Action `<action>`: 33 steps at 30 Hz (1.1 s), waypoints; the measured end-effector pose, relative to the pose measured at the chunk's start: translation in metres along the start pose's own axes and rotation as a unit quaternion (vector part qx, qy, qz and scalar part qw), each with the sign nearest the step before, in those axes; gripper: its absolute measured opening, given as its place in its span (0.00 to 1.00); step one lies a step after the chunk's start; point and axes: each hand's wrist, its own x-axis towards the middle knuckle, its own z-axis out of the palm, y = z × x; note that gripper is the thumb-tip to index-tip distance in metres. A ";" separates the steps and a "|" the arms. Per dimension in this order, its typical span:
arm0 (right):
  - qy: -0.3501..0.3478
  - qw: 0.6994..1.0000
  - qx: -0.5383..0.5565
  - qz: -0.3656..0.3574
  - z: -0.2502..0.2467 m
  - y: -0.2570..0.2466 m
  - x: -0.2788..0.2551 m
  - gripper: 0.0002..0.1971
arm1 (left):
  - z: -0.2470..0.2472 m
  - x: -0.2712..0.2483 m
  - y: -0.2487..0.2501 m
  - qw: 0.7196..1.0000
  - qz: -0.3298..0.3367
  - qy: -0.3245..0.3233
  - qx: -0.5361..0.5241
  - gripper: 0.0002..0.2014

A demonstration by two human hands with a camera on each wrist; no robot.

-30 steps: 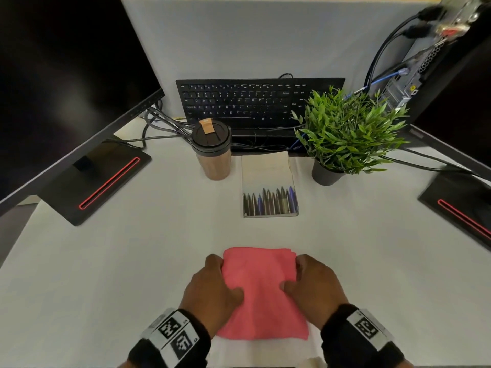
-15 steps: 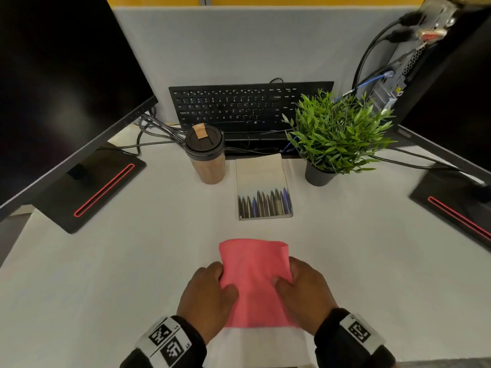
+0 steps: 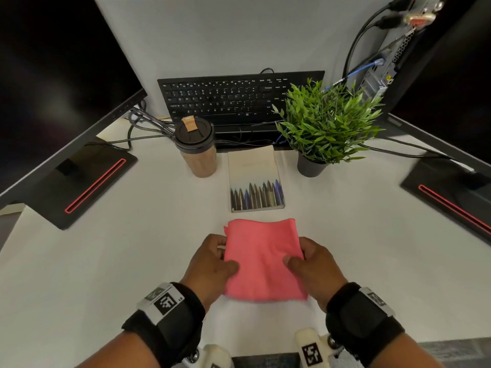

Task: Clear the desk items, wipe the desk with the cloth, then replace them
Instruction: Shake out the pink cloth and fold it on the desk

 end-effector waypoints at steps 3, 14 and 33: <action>0.023 0.999 0.029 -0.005 -0.020 0.002 -0.002 0.12 | 0.015 0.008 0.014 0.999 0.016 -0.035 0.007 0.18; 0.139 0.982 0.125 0.010 -0.119 0.034 -0.017 0.13 | 0.117 0.032 0.075 0.987 0.072 -0.129 0.070 0.21; 0.300 0.916 0.255 0.076 -0.239 0.116 -0.044 0.16 | 0.305 0.060 0.132 0.925 0.191 -0.241 0.223 0.23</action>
